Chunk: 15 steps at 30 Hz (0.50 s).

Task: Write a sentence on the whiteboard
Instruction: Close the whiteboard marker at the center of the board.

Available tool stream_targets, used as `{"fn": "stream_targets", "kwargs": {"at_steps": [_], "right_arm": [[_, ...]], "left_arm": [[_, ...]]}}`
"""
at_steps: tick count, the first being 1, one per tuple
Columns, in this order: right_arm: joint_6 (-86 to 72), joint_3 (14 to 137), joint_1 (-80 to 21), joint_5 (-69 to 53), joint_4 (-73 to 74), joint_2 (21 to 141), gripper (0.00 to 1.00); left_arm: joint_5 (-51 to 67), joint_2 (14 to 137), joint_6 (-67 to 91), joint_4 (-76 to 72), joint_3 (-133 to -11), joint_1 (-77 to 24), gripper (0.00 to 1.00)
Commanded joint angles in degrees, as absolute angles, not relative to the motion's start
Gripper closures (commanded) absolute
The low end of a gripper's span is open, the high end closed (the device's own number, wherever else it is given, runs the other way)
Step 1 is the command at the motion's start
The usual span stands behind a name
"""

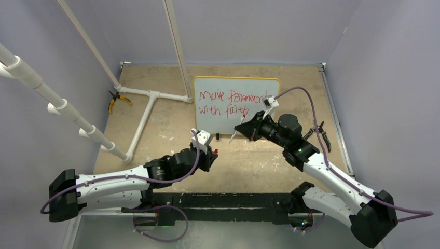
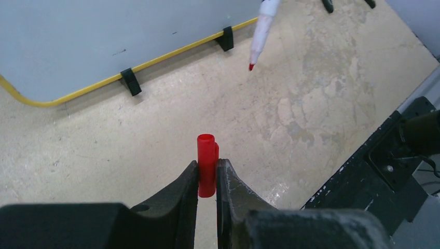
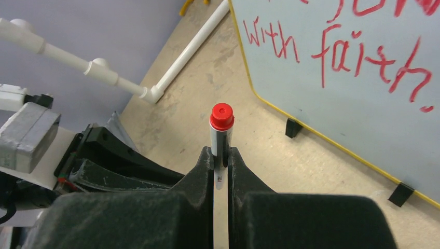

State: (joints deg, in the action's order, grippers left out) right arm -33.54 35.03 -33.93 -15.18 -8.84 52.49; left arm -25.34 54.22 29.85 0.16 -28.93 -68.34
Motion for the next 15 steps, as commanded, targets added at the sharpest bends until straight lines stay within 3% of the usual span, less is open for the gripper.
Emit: {"fn": "stream_targets", "kwargs": {"at_steps": [1,15], "right_arm": [[-35.54,38.60,-33.60,-21.38,-12.62,54.18,1.00],[-36.98,39.77,-33.66,-27.23,-15.73,58.43,1.00]], "left_arm": [[-19.18,51.16,23.60,-7.79,-27.06,-68.48,1.00],[-16.22,50.44,21.31,-10.44,-26.16,-68.47,1.00]]}}
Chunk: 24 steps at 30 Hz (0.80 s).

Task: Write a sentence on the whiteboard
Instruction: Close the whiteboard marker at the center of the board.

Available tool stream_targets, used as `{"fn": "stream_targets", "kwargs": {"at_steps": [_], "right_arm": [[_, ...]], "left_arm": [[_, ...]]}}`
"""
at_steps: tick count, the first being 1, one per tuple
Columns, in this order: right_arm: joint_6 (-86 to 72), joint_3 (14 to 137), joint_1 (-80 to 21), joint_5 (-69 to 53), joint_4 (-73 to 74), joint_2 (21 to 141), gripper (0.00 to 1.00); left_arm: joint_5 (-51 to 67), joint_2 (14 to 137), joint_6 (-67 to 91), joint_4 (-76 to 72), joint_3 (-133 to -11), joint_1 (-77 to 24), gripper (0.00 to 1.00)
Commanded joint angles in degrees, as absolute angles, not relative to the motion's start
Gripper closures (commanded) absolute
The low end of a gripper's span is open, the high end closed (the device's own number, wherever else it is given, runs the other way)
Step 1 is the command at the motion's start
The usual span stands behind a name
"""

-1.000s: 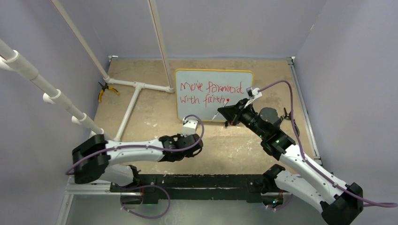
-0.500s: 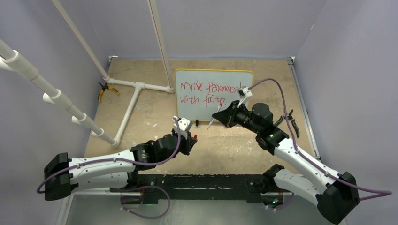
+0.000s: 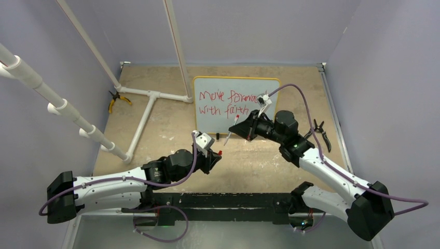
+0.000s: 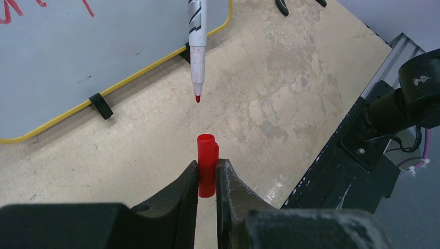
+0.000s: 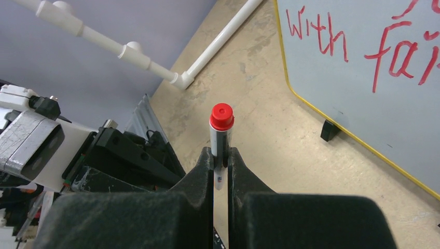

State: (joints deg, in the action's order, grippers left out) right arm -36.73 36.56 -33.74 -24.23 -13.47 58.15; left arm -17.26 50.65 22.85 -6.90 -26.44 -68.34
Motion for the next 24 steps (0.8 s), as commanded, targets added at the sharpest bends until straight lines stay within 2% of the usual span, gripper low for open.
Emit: {"fn": "stream_targets", "kwargs": {"at_steps": [1,24], "right_arm": [[-36.88,39.84,-33.62,-27.43,-15.59,58.44,1.00],[-36.66,39.16,-33.65,-31.99,-16.34,59.67,1.00]], "left_arm": [[-16.13,50.55,21.32,-10.57,-26.17,-68.50,1.00],[-16.61,51.15,22.24,-12.90,-25.59,-68.47,1.00]]}}
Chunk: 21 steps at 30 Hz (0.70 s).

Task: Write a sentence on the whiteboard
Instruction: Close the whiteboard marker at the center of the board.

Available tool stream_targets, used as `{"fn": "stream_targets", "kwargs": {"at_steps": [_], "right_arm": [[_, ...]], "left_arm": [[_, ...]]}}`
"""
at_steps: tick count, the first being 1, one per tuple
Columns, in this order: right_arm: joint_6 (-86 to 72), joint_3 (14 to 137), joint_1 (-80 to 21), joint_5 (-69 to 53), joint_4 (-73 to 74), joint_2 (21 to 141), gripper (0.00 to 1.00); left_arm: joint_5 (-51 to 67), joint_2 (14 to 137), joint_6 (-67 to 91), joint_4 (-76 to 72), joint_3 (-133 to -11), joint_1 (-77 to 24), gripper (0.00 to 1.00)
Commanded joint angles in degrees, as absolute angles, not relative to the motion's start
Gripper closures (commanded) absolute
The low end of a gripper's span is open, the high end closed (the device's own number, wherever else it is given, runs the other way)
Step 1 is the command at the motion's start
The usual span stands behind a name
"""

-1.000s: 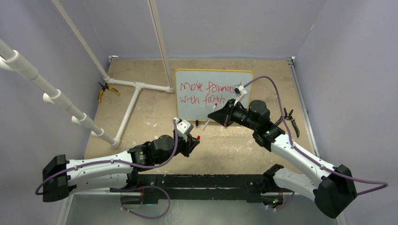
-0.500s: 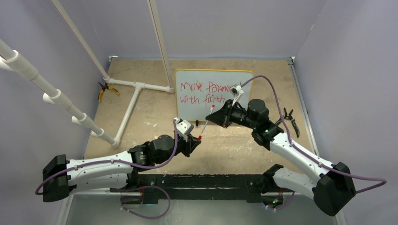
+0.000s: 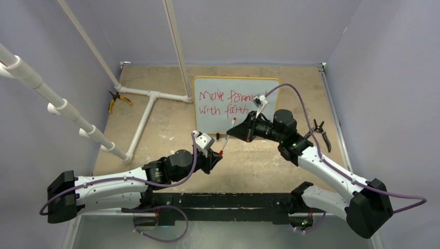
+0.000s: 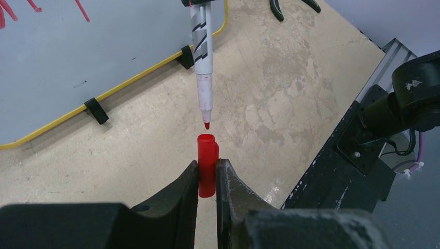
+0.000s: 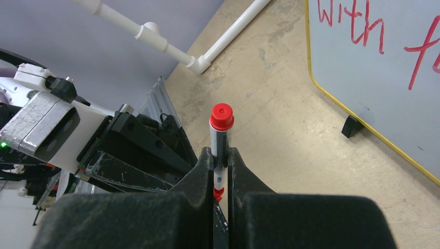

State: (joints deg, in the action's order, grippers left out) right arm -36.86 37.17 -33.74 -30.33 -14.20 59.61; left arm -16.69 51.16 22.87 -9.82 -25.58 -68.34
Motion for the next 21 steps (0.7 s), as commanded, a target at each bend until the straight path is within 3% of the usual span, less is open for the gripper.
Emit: {"fn": "stream_targets", "kwargs": {"at_steps": [1,21], "right_arm": [[-36.65,39.12,-33.58,-32.11,-16.35,59.72,1.00],[-36.49,39.03,-33.71,-34.81,-17.31,61.18,1.00]], "left_arm": [[-16.61,51.15,22.25,-12.87,-25.58,-68.49,1.00],[-17.20,51.50,21.68,-13.95,-26.04,-68.53,1.00]]}}
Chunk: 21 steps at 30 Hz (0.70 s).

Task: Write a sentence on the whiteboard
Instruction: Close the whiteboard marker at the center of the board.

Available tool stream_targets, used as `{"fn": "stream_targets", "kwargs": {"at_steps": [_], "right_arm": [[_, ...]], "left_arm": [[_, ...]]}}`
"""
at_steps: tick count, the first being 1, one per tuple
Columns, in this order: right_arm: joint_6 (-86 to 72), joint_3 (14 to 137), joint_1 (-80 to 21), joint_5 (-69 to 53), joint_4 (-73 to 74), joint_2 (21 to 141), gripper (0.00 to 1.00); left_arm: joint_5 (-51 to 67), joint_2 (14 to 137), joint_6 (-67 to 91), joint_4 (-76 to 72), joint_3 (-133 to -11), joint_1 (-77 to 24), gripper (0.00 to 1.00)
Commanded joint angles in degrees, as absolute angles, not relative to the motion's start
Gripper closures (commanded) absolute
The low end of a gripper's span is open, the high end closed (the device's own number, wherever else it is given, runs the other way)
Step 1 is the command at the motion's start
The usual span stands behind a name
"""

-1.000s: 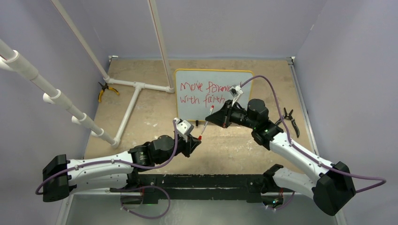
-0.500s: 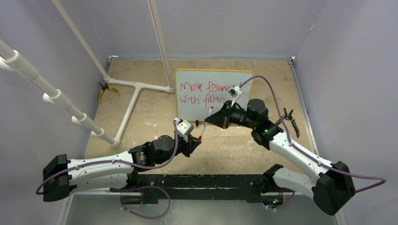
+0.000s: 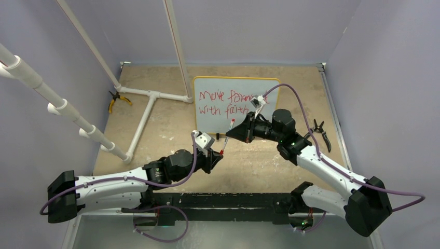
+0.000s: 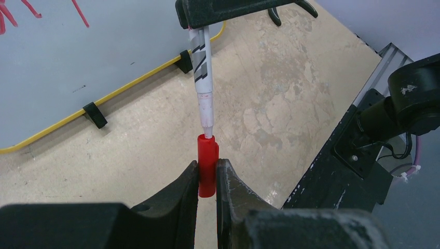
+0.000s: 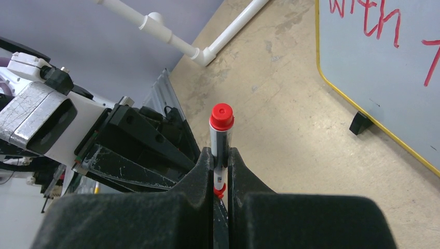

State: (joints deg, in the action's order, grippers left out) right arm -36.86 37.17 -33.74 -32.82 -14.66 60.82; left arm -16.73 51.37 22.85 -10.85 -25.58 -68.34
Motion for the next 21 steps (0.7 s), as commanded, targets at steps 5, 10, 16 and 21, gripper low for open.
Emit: {"fn": "stream_targets", "kwargs": {"at_steps": [5,10,16,21], "right_arm": [[-36.05,38.95,-33.71,-35.57,-17.25,61.35,1.00],[-33.48,38.50,-33.96,-35.87,-16.29,61.11,1.00],[-30.07,38.61,-35.16,-35.77,-13.51,61.63,1.00],[-27.95,37.37,-36.24,-35.45,-12.77,62.14,1.00]], "left_arm": [[-18.11,51.89,21.37,-15.51,-25.78,-68.47,1.00],[-19.34,52.57,20.72,-19.07,-25.61,-68.50,1.00],[-20.32,54.66,19.21,-23.28,-26.24,-68.47,1.00],[-22.04,55.62,18.18,-26.09,-25.94,-68.47,1.00]]}}
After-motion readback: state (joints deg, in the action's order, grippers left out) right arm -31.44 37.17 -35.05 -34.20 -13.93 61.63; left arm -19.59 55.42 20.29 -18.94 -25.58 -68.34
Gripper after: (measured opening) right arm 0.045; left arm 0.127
